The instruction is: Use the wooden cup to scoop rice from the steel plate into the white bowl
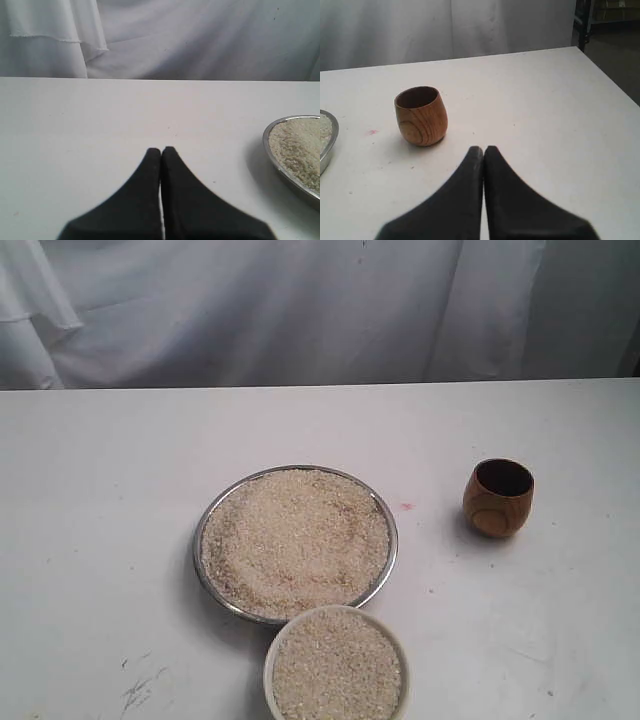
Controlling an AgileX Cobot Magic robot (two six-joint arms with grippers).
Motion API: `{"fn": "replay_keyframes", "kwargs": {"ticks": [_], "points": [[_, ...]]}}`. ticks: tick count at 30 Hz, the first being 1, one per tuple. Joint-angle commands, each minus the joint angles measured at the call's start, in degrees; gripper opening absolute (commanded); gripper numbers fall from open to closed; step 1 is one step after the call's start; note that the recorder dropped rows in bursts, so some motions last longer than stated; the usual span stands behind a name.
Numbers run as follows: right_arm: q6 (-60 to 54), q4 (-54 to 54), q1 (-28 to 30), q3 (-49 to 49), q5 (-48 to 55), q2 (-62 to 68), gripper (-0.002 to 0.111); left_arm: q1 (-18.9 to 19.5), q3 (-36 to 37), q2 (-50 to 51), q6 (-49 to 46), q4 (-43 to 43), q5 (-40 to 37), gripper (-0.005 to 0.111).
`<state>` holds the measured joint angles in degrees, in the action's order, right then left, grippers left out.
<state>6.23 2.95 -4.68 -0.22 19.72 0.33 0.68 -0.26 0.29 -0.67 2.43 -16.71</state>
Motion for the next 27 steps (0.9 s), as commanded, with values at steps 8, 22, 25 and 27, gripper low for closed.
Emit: {"fn": "replay_keyframes", "kwargs": {"ticks": [8,22,25,27], "points": [[-0.5,0.5,0.3,0.2,-35.5,-0.3,0.0,-0.1,0.3,-0.3,0.2,0.0,0.4,0.0],[-1.7,-5.2,0.3,-2.8,-47.1,-0.3,0.0,-0.1,0.3,-0.3,0.2,0.0,0.4,0.0],[-4.7,-7.0,0.3,-8.9,-41.9,1.8,0.0,-0.1,0.3,-0.3,0.2,0.0,0.4,0.0],[-7.1,-7.0,0.3,-14.2,-36.5,4.8,0.0,-0.1,0.3,-0.3,0.2,0.0,0.4,0.0]]}}
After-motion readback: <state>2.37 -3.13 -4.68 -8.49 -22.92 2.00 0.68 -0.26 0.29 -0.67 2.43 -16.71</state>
